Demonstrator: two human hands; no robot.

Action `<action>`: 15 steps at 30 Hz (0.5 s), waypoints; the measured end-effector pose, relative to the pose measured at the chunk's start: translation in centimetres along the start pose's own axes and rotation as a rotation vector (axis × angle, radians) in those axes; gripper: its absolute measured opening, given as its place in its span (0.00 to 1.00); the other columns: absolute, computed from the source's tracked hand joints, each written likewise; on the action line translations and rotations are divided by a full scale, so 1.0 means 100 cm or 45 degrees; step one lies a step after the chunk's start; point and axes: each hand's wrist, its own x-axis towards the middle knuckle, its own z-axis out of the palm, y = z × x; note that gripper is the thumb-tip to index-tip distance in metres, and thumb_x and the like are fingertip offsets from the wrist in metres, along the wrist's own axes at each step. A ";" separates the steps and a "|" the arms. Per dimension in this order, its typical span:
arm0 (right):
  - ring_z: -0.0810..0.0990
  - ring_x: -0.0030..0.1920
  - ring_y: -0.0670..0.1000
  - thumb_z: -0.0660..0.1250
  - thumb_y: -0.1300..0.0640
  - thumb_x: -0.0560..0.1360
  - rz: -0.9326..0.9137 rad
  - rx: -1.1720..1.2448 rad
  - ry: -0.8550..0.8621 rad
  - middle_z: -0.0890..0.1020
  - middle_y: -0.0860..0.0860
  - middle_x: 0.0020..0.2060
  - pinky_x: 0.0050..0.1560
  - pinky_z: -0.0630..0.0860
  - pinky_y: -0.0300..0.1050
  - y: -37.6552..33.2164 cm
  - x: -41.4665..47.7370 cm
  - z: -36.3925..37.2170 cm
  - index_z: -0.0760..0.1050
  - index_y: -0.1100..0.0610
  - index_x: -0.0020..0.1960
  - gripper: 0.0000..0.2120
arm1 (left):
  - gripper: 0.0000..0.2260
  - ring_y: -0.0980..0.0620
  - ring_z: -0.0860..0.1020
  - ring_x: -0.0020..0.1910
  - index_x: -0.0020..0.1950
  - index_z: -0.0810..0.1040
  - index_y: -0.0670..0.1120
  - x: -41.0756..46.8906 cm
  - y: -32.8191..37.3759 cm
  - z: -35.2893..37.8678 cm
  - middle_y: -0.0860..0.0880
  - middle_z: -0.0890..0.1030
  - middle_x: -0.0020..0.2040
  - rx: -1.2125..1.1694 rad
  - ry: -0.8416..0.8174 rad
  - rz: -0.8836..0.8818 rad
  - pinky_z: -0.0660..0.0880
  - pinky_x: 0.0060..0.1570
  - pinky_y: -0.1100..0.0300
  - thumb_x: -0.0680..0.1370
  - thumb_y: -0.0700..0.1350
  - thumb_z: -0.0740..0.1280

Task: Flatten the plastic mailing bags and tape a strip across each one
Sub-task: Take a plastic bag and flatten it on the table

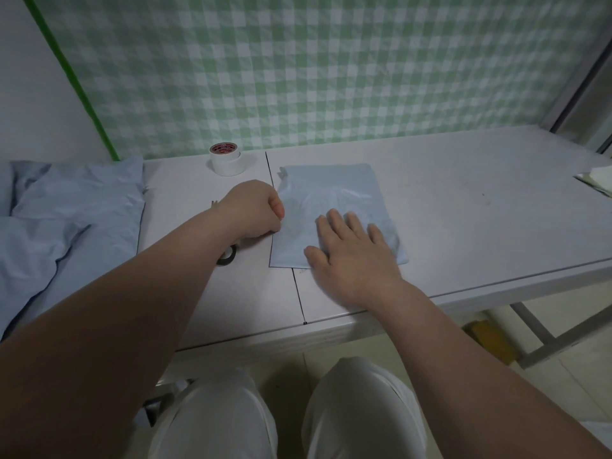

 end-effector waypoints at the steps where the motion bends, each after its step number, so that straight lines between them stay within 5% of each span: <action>1: 0.39 0.77 0.51 0.42 0.43 0.80 0.001 0.001 0.002 0.43 0.47 0.77 0.75 0.40 0.55 0.000 0.000 0.000 0.43 0.52 0.78 0.29 | 0.06 0.54 0.71 0.40 0.42 0.78 0.47 0.000 0.000 0.000 0.54 0.73 0.36 0.024 0.008 0.007 0.67 0.42 0.63 0.72 0.36 0.69; 9: 0.42 0.77 0.51 0.42 0.43 0.80 0.005 -0.006 0.021 0.46 0.47 0.77 0.75 0.42 0.56 0.000 0.001 0.001 0.46 0.52 0.78 0.29 | 0.14 0.45 0.74 0.55 0.57 0.77 0.46 -0.022 0.007 0.019 0.46 0.77 0.53 0.349 0.393 0.219 0.68 0.48 0.56 0.75 0.34 0.61; 12: 0.42 0.77 0.52 0.42 0.43 0.80 -0.003 -0.022 0.027 0.45 0.48 0.78 0.75 0.42 0.56 0.000 0.000 0.000 0.45 0.51 0.78 0.29 | 0.17 0.46 0.75 0.57 0.64 0.75 0.49 -0.040 0.010 0.041 0.47 0.78 0.57 0.339 0.229 0.471 0.70 0.54 0.56 0.77 0.37 0.60; 15: 0.40 0.77 0.51 0.41 0.43 0.81 0.009 -0.012 -0.007 0.43 0.47 0.78 0.75 0.40 0.55 -0.001 -0.001 -0.002 0.43 0.51 0.78 0.28 | 0.19 0.48 0.65 0.69 0.72 0.64 0.45 -0.055 0.001 0.054 0.47 0.67 0.70 0.448 0.040 0.424 0.62 0.66 0.54 0.81 0.40 0.50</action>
